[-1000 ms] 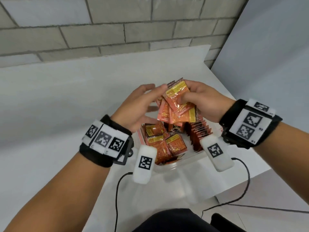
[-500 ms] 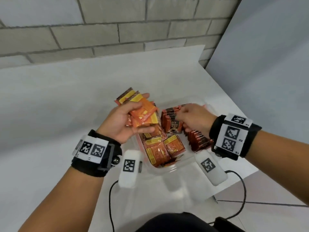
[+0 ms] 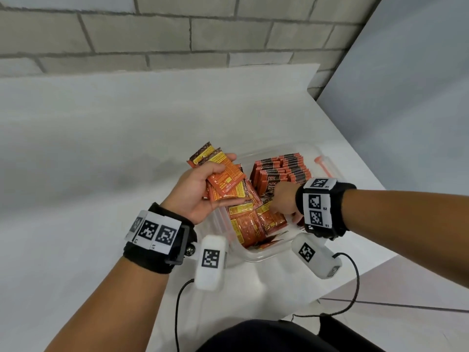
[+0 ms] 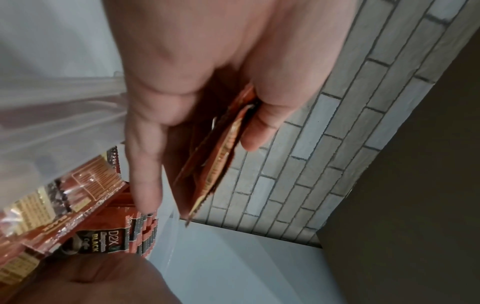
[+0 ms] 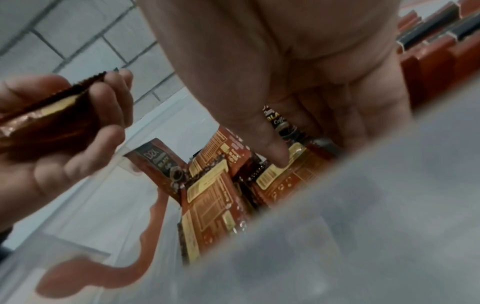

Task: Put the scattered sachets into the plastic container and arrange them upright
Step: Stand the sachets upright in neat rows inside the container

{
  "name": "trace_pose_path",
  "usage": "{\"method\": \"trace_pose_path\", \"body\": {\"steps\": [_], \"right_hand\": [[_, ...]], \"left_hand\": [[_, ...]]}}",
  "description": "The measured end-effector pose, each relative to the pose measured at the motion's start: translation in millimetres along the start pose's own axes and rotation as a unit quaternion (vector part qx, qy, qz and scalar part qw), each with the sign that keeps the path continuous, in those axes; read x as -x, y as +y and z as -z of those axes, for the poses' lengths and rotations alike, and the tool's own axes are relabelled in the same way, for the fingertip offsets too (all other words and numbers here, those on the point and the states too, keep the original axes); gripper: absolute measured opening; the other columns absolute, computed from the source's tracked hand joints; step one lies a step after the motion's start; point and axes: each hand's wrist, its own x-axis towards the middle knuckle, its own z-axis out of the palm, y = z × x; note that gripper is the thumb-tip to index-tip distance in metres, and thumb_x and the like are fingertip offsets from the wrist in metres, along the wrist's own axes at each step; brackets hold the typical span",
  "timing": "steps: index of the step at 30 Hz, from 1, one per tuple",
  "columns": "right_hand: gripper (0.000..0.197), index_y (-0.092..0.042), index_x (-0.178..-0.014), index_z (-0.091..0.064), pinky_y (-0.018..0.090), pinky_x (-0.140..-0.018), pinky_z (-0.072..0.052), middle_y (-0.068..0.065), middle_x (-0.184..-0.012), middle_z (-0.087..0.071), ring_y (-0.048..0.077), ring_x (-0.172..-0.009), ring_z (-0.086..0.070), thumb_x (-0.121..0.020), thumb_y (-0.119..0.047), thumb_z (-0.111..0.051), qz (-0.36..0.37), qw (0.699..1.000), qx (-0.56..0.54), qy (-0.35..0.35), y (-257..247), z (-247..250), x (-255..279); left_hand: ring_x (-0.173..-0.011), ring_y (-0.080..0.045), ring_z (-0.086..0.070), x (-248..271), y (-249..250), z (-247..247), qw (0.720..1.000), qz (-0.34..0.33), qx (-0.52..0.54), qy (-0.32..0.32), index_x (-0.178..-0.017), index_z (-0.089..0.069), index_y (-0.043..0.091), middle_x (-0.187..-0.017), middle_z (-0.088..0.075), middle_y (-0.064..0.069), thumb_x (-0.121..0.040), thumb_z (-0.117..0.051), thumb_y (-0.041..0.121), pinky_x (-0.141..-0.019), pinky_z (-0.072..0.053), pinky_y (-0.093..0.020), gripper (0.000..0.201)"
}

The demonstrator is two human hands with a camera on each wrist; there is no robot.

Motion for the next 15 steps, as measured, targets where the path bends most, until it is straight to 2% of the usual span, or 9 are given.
{"method": "trace_pose_path", "body": {"steps": [2,4,5,6,9,12,13,15], "right_hand": [[0.031,0.002,-0.117,-0.059,0.024,-0.051,-0.052,0.003,-0.075,-0.057,0.012,-0.062,-0.056,-0.092,-0.016,-0.059,-0.009,1.000,0.005,-0.009,-2,-1,-2],[0.035,0.003,-0.121,-0.056,0.034,-0.075,-0.058,0.014,-0.102,-0.064,0.025,-0.088,-0.066,-0.093,-0.017,-0.057,-0.026,0.999,0.000,-0.022,-4,-6,-5],[0.038,0.004,-0.124,-0.052,0.040,-0.084,-0.056,0.019,-0.114,-0.062,0.031,-0.099,-0.065,-0.092,-0.016,-0.058,-0.039,0.999,-0.017,-0.030,-3,-8,-7],[0.042,0.003,-0.127,-0.048,0.044,-0.087,-0.055,0.021,-0.120,-0.059,0.034,-0.104,-0.063,-0.091,-0.015,-0.059,-0.054,0.997,-0.040,-0.043,-4,-11,-7],[0.045,-0.001,-0.132,-0.045,0.047,-0.087,-0.055,0.020,-0.121,-0.058,0.034,-0.103,-0.064,-0.091,-0.011,-0.059,-0.052,0.994,-0.069,-0.068,-6,-12,-8],[0.034,0.002,-0.124,-0.048,0.045,-0.085,-0.056,0.020,-0.120,-0.057,0.034,-0.100,-0.064,-0.092,-0.008,-0.055,-0.049,0.994,-0.069,-0.071,-4,-10,-5],[0.031,0.000,-0.123,-0.051,0.039,-0.086,-0.056,0.019,-0.119,-0.058,0.031,-0.100,-0.064,-0.093,-0.009,-0.054,-0.044,0.995,-0.057,-0.072,-1,-10,-4],[0.032,-0.003,-0.125,-0.054,0.027,-0.096,-0.047,0.013,-0.124,-0.060,0.023,-0.108,-0.060,-0.095,-0.013,-0.052,-0.043,0.997,-0.007,-0.066,5,-9,-3]], "left_hand": [[-0.109,-0.029,-0.065,-1,-1,1,1.000,-0.003,-0.002,0.001,-0.117,-0.065,0.013,-0.114,-0.067,-0.013,-0.095,-0.046,0.013,-0.083,-0.054,-0.058,0.029],[-0.110,-0.030,-0.065,-1,-2,1,1.000,-0.005,-0.003,0.000,-0.119,-0.065,0.013,-0.117,-0.067,-0.014,-0.095,-0.046,0.013,-0.084,-0.054,-0.057,0.030],[-0.110,-0.030,-0.064,-1,-2,0,1.000,-0.006,-0.002,0.001,-0.119,-0.064,0.013,-0.117,-0.067,-0.014,-0.095,-0.046,0.012,-0.084,-0.054,-0.057,0.030],[-0.110,-0.030,-0.065,-1,-2,1,1.000,-0.007,0.000,0.000,-0.118,-0.064,0.013,-0.116,-0.067,-0.014,-0.095,-0.046,0.012,-0.084,-0.054,-0.056,0.030],[-0.109,-0.030,-0.065,0,-3,0,1.000,-0.010,-0.001,0.001,-0.117,-0.064,0.013,-0.111,-0.068,-0.012,-0.095,-0.045,0.011,-0.085,-0.053,-0.056,0.029],[-0.110,-0.030,-0.065,0,-3,0,1.000,-0.013,-0.004,0.002,-0.118,-0.064,0.012,-0.113,-0.067,-0.014,-0.095,-0.045,0.011,-0.085,-0.053,-0.056,0.030],[-0.109,-0.030,-0.065,0,-3,0,1.000,-0.013,-0.003,0.003,-0.119,-0.064,0.012,-0.113,-0.067,-0.014,-0.095,-0.045,0.011,-0.083,-0.054,-0.056,0.030],[-0.107,-0.030,-0.066,0,-3,-1,1.000,-0.014,-0.001,0.008,-0.119,-0.064,0.011,-0.112,-0.067,-0.014,-0.095,-0.046,0.010,-0.078,-0.057,-0.053,0.030]]}}
